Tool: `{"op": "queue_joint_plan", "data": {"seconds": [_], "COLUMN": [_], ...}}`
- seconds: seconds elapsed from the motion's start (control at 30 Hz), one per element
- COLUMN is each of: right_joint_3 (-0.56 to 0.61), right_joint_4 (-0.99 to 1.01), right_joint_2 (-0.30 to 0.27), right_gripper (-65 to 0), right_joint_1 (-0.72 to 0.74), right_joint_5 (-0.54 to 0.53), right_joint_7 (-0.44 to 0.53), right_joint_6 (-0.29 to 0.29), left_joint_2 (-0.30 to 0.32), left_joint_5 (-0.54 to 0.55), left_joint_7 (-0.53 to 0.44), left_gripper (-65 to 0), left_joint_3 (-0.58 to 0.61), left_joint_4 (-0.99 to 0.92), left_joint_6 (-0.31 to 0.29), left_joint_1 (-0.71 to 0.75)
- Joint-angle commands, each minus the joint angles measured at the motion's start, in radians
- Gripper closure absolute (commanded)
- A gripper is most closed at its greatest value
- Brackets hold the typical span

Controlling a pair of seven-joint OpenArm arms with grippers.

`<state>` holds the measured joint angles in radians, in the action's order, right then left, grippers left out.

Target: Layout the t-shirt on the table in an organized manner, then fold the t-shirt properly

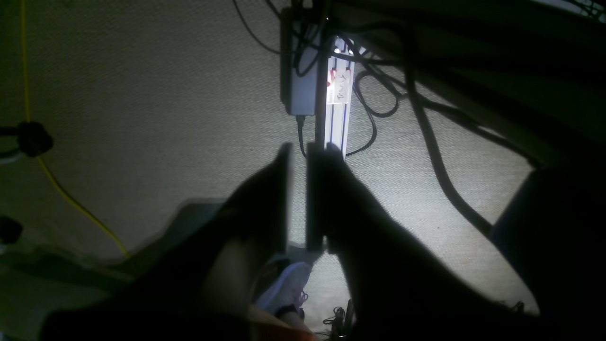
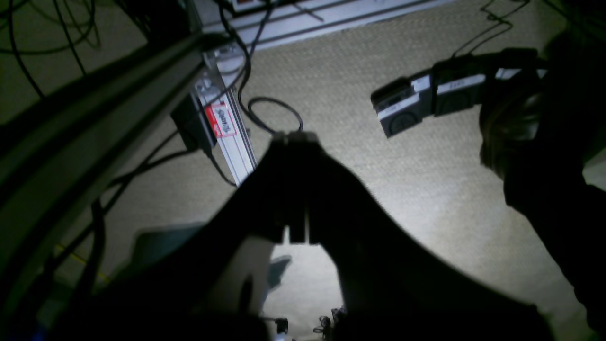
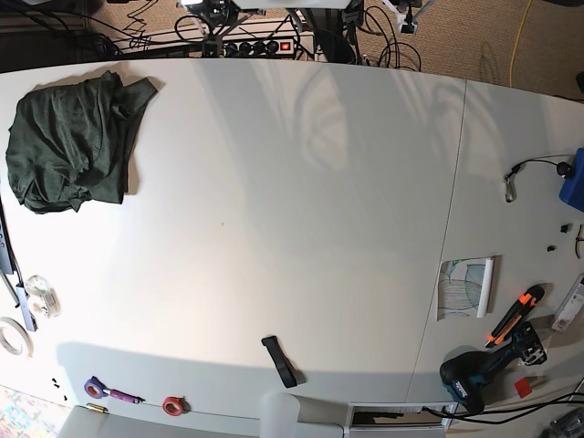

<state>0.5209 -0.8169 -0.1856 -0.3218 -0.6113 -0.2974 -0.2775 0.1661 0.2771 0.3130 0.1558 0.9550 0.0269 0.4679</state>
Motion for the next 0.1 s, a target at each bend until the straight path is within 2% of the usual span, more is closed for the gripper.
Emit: {"op": "queue_joint_plan", "data": {"seconds": [0.0,0.07], "right_joint_3": [-0.001,-0.001], "right_joint_4": [-0.006,-0.006], "right_joint_2": [-0.005,-0.005], "right_gripper": [0.0,0.0], "right_joint_1": [-0.004,-0.001], "right_joint_5": [-0.001,-0.001], "right_joint_7": [0.018,0.039], "right_joint_6": [-0.004,-0.005], "left_joint_2": [0.003,0.003], "left_joint_5": [0.003,0.003], "left_joint_7": [0.0,0.0], "left_gripper": [-6.6,-6.6], "left_joint_3": [-0.001,-0.001], "left_joint_4": [0.006,0.006], "left_joint_6": [0.0,-0.001], "left_joint_1": [0.008,0.004]}}
